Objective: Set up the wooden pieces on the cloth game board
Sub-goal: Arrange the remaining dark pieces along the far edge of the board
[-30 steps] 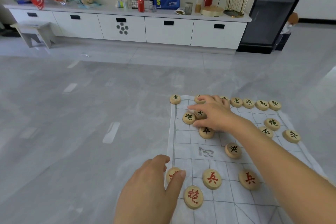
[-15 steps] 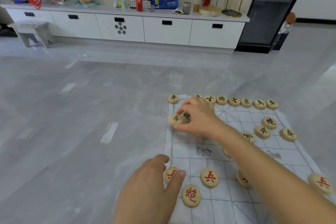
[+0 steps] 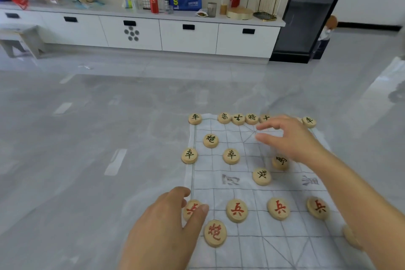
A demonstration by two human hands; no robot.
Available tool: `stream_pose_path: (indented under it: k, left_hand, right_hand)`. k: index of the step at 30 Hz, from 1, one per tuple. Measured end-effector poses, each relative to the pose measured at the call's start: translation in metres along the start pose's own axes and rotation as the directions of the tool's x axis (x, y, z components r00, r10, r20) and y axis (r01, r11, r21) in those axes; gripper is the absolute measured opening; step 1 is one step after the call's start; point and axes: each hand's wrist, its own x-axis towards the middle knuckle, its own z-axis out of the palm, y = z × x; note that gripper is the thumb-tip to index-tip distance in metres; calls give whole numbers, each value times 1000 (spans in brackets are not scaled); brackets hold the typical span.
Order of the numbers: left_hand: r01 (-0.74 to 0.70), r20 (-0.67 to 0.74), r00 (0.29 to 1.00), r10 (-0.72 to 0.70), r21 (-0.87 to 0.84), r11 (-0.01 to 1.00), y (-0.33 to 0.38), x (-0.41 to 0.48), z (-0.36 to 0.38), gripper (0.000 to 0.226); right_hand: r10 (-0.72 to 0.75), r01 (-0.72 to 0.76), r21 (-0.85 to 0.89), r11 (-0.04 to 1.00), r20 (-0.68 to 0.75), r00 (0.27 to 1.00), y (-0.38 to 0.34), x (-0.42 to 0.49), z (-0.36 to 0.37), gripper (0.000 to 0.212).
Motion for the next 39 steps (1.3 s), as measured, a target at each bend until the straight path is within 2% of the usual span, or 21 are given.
stream_pose_path:
  k: [2,5,8,16,19,21,25,31,35,39]
  left_hand:
    - [-2,9,1000,2,-9,1000,1,1,3,45]
    - [3,14,1000,-3,-14,1000,3,1,7,44]
    - [6,12,1000,-6,-10,1000,4,2,9,43]
    - [11,16,1000,-11,-5,1000,1,5,10,44]
    - [2,3,1000,-2,7,1000,-3,6,9,44]
    - [-1,2,1000,1,10,1000,-4,6,9,43]
    - [2,17,1000,-2,6,1000,-4,8,11,44]
    - [25,38,999,-26,16,1000,2,12,16,43]
    - [20,61,998,-23,47,999,8,14,19,43]
    - [25,79,996,-30,69,997,8,14,21,43]
  right_hand:
    - [27,-18,-134,991,64,998,15,-15,-5,21]
    - [35,46,-374,926,205,978,19,-37,0,39]
    - [21,99,-456,884,251,968,20,-50,10,55]
    - [-32,103,-477,873,155,987,24,-49,13,41]
    - [26,-40,-355,934,-43,999,31,-46,-9,38]
    - [107,-153,-259,954,-186,977,43,-46,-28,38]
    - [222,-289,-278,916,-251,942,66,-53,-51,39]
    - [269,-333,-346,877,-219,938,86,-71,-51,44]
    - [225,-220,-444,868,-42,973,82,-74,-41,47]
    - [252,-172,-562,809,67,965,76,-71,-32,53]
